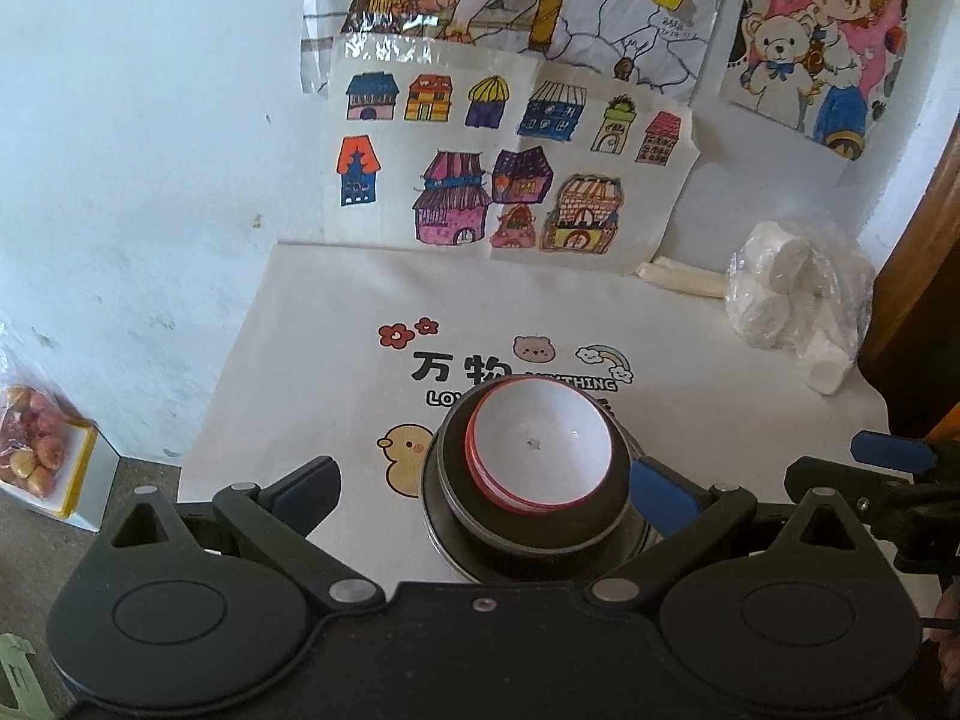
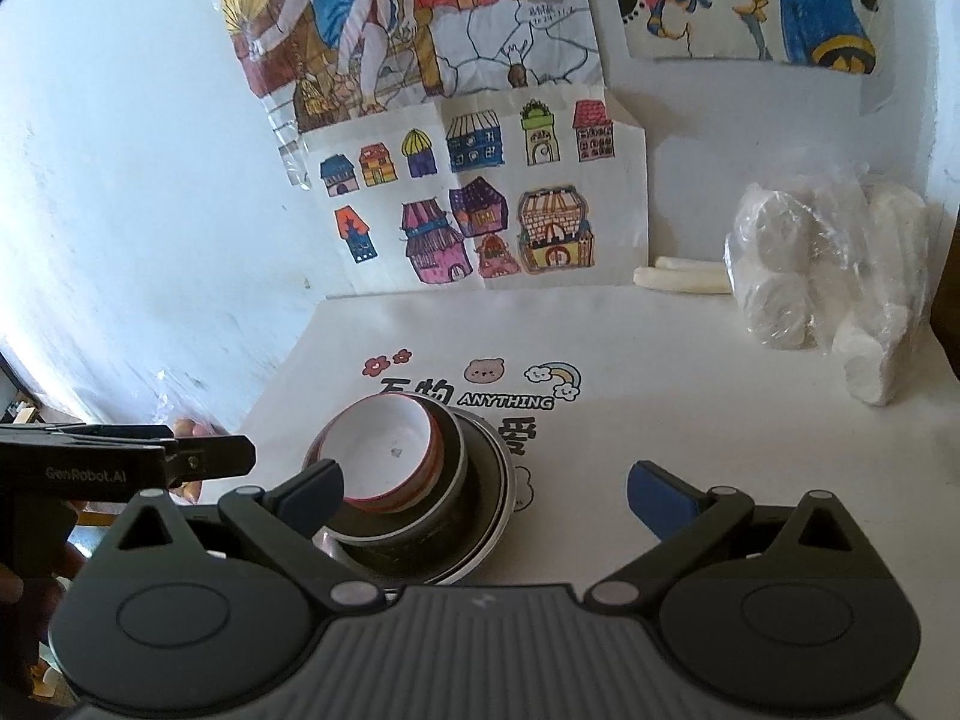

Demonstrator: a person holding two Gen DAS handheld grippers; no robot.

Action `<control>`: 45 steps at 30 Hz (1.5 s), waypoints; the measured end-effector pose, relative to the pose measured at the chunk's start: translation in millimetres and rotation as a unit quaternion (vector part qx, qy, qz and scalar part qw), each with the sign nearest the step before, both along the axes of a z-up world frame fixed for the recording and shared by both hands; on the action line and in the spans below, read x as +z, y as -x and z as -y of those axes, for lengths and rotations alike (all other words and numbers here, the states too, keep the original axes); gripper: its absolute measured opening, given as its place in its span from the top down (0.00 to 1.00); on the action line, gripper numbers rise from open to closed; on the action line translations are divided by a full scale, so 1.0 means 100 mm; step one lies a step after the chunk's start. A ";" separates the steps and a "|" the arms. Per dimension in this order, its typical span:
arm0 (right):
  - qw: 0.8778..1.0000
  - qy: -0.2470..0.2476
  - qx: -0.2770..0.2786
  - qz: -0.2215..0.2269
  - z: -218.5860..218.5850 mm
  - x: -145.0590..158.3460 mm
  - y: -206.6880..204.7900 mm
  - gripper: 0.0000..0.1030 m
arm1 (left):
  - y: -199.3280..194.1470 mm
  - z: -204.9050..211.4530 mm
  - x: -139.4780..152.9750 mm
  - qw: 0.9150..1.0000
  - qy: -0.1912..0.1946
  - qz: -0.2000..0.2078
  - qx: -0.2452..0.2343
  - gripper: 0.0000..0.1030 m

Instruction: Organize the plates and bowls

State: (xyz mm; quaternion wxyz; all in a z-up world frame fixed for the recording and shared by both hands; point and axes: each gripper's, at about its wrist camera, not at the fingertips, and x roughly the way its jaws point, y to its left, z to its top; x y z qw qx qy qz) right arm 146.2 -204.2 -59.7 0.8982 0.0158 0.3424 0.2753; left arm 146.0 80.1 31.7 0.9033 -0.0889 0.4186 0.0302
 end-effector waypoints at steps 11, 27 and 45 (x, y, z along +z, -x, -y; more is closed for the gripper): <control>1.000 -0.004 0.010 0.019 0.08 0.08 0.28 0.00 | 0.28 0.12 0.09 1.000 -0.016 0.021 0.005 0.01; 1.000 -0.012 0.013 0.009 0.17 0.06 0.65 0.00 | 0.67 0.20 0.17 1.000 -0.025 0.012 0.003 0.01; 0.999 0.009 -0.040 0.036 -0.01 0.04 0.94 0.00 | 0.77 -0.01 0.05 0.999 -0.014 0.023 -0.046 0.01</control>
